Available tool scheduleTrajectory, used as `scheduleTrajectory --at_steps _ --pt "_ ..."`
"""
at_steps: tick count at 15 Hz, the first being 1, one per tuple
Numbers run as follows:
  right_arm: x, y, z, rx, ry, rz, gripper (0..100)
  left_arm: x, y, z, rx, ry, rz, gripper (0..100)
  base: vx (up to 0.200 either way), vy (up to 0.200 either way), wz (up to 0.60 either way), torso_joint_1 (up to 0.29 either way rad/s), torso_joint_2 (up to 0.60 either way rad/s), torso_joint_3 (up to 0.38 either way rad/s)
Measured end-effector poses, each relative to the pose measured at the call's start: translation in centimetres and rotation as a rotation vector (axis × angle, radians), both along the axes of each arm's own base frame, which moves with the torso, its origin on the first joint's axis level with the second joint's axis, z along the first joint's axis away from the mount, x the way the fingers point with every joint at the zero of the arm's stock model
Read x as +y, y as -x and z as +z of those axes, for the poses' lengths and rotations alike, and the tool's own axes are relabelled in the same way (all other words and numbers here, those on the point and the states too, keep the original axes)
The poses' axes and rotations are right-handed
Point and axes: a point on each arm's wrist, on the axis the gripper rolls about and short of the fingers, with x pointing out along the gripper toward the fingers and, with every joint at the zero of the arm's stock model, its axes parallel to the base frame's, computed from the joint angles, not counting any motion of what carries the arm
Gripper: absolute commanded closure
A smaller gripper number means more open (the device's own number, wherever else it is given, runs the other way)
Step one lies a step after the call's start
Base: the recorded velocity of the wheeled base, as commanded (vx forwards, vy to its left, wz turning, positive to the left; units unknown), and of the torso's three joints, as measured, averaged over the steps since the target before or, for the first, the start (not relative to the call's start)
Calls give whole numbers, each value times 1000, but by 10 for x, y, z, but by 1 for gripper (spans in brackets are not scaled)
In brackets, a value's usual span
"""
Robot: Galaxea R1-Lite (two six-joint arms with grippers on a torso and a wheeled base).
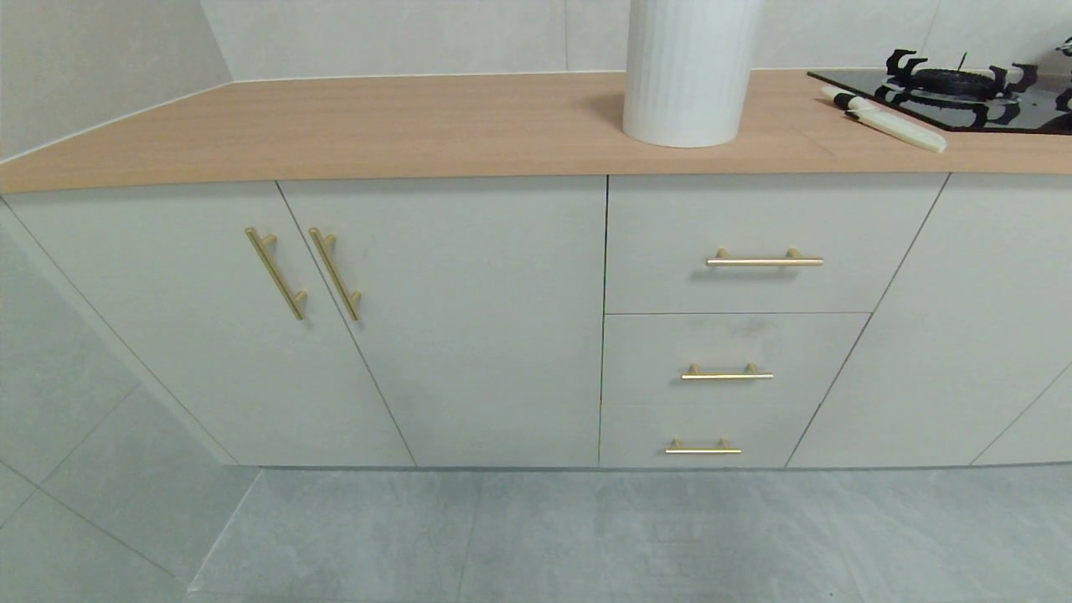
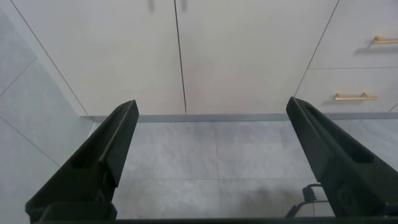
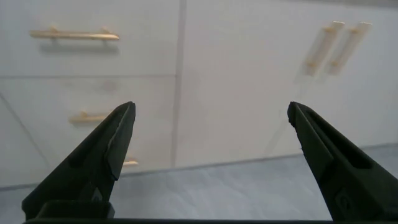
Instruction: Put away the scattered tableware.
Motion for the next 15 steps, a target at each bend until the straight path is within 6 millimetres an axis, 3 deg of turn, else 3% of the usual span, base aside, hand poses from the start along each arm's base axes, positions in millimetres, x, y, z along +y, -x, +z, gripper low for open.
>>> scheduleTrajectory --at_steps 2,4,11,15 --pt "-2 26 -13 -34 1 -67 0 0 0 0 0 0 0 0 0 0 0 0 0 0" --pt "-1 39 -26 -84 -3 -112 0 0 0 0 0 0 0 0 0 0 0 0 0 0" --pt "5 25 -87 22 -87 126 0 0 0 0 0 0 0 0 0 0 0 0 0 0" --pt "9 23 -97 88 -97 276 0 0 0 0 0 0 0 0 0 0 0 0 0 0"
